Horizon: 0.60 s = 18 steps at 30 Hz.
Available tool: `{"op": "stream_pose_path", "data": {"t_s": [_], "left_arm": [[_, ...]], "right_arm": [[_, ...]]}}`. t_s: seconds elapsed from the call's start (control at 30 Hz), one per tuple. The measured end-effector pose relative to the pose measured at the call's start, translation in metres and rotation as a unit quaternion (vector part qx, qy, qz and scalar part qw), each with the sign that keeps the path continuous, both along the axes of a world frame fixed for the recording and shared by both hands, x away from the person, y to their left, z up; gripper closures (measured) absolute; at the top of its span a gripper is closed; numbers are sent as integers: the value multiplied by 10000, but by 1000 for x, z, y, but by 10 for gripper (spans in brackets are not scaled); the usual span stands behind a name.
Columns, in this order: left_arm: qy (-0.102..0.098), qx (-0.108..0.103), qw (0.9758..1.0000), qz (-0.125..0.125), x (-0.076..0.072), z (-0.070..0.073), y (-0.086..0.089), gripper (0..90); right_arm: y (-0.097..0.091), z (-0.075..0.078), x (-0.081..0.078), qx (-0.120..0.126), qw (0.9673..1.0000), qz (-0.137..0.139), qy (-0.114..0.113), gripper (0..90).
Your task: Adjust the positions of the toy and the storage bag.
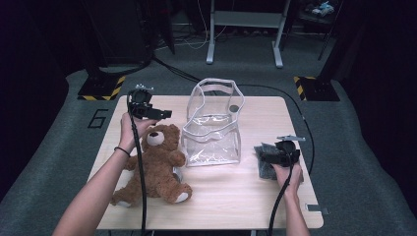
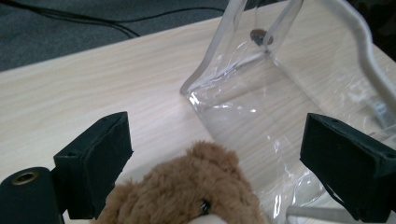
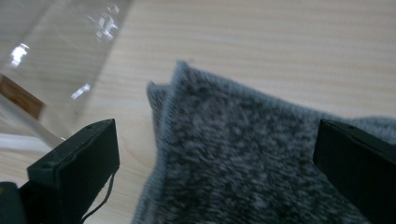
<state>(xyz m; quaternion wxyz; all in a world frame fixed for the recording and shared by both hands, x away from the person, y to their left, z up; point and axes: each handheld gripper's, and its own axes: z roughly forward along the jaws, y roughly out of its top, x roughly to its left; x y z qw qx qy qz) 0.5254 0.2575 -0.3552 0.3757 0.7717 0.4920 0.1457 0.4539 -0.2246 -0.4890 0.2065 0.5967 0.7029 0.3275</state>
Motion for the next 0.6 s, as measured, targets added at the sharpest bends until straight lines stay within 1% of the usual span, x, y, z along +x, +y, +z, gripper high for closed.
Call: {"op": "stream_pose_path", "data": {"t_s": [0.03,0.1,0.13,0.17,0.2,0.23,0.27,0.3,0.33,0.4,0.43,0.47,0.5,0.53,0.6], "left_arm": [[29,16,10000,17,-2,-3,2,72],[106,61,9999,-6,-5,-8,7,65],[152,59,9999,24,-7,-11,9,62],[212,87,9997,38,-8,-14,11,58],[236,84,9997,52,-9,-17,13,51],[271,32,9996,110,-11,-19,15,47],[302,43,9995,109,-12,-22,17,42],[346,5,9993,127,-14,-23,18,36],[370,14,9992,151,-16,-25,19,33],[415,0,9990,171,-19,-28,21,18],[418,-18,9990,169,-22,-30,22,9],[414,-22,9990,183,-24,-31,22,5],[427,-16,9989,175,-27,-32,23,2],[396,-62,9990,218,-30,-34,23,0],[430,-81,9988,196,-36,-37,25,0]], "right_arm": [[-1,-5,0,-47,10000,-24,36,0],[-4,-13,-1,-40,9999,-51,98,0],[-4,-16,-1,-41,9998,-104,157,0],[-5,-19,-1,-76,9998,-98,173,0],[-5,-22,0,-79,9998,-103,172,0],[-5,-25,0,-92,9996,-146,208,0],[-5,-27,0,-175,9995,-137,236,0],[-4,-30,1,-214,9995,-135,199,0],[-3,-31,0,-292,9993,-118,190,0],[-1,-33,-1,-404,9991,-111,93,0],[0,-36,-2,-498,9987,-119,18,0],[2,-39,-5,-509,9985,-171,-110,0],[0,-39,-5,-586,9981,-95,-156,0],[1,-39,-6,-561,9982,-132,-187,0],[1,-40,-8,-602,9978,-131,-240,0]]}}
